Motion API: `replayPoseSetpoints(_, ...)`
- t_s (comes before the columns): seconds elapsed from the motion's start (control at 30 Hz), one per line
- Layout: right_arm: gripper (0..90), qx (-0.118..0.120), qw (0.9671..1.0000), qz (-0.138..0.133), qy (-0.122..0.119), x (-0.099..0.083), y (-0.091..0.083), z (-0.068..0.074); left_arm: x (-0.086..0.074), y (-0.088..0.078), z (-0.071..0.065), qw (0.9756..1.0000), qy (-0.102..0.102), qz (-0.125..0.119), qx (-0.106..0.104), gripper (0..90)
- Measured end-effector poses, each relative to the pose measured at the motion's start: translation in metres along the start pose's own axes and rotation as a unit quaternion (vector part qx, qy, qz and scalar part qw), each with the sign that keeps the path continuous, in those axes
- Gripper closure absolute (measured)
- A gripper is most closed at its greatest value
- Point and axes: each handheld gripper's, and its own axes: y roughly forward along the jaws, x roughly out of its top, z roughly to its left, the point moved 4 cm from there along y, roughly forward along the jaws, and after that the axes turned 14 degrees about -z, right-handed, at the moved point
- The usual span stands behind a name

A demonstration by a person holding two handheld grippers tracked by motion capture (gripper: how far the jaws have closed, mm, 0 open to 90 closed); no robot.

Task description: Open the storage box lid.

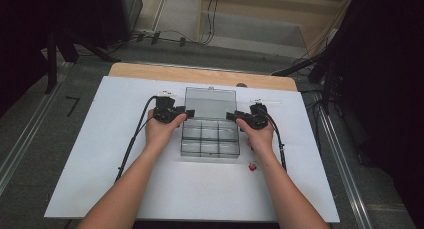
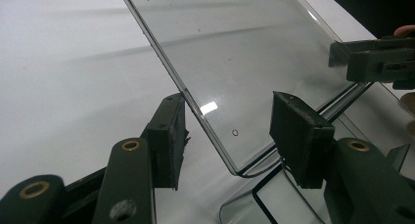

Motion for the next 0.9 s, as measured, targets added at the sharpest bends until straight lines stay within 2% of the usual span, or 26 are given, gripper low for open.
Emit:
replayPoseSetpoints(0.27, 43.5, -0.004, 1.0, 0.001, 0.001, 0.0, 0.001, 0.0, 0.0, 0.001, 0.0, 0.9999, 0.009, 0.001, 0.012, 41.5)
replayPoseSetpoints(0.4, 40.8, -0.009, 0.9999, 0.003, 0.007, -0.001, 0.001, -0.002, 0.001, 0.001, -0.001, 0.9998, 0.01, 0.004, 0.014, 41.4)
replayPoseSetpoints(0.53, 40.9, -0.008, 1.0, 0.004, -0.001, 0.0, 0.0, -0.001, 0.002, 0.002, -0.004, 0.9997, 0.02, 0.006, 0.011, 37.7)
replayPoseSetpoints(0.6, 40.1, -0.006, 1.0, 0.005, 0.0, 0.0, -0.001, -0.001, 0.002, 0.002, -0.004, 0.9997, 0.019, 0.005, 0.015, 28.4)
replayPoseSetpoints(0.67, 34.9, -0.003, 1.0, 0.001, -0.008, 0.001, -0.002, 0.0, 0.002, 0.002, -0.004, 0.9996, 0.018, 0.004, 0.019, 23.2)
replayPoseSetpoints(0.73, 31.6, -0.002, 0.9999, 0.001, -0.012, 0.002, -0.003, 0.0, 0.002, 0.0, -0.005, 0.9994, 0.026, 0.005, 0.024, 19.8)
replayPoseSetpoints(0.8, 25.9, 0.001, 0.9998, 0.002, -0.022, 0.003, -0.006, 0.003, 0.003, -0.002, -0.008, 0.9995, 0.028, 0.004, 0.017, 13.3)
replayPoseSetpoints(0.9, 21.2, 0.001, 0.9994, 0.002, -0.035, 0.004, -0.009, 0.005, 0.006, -0.006, -0.012, 0.9993, 0.035, -0.006, 0.013, 9.0)
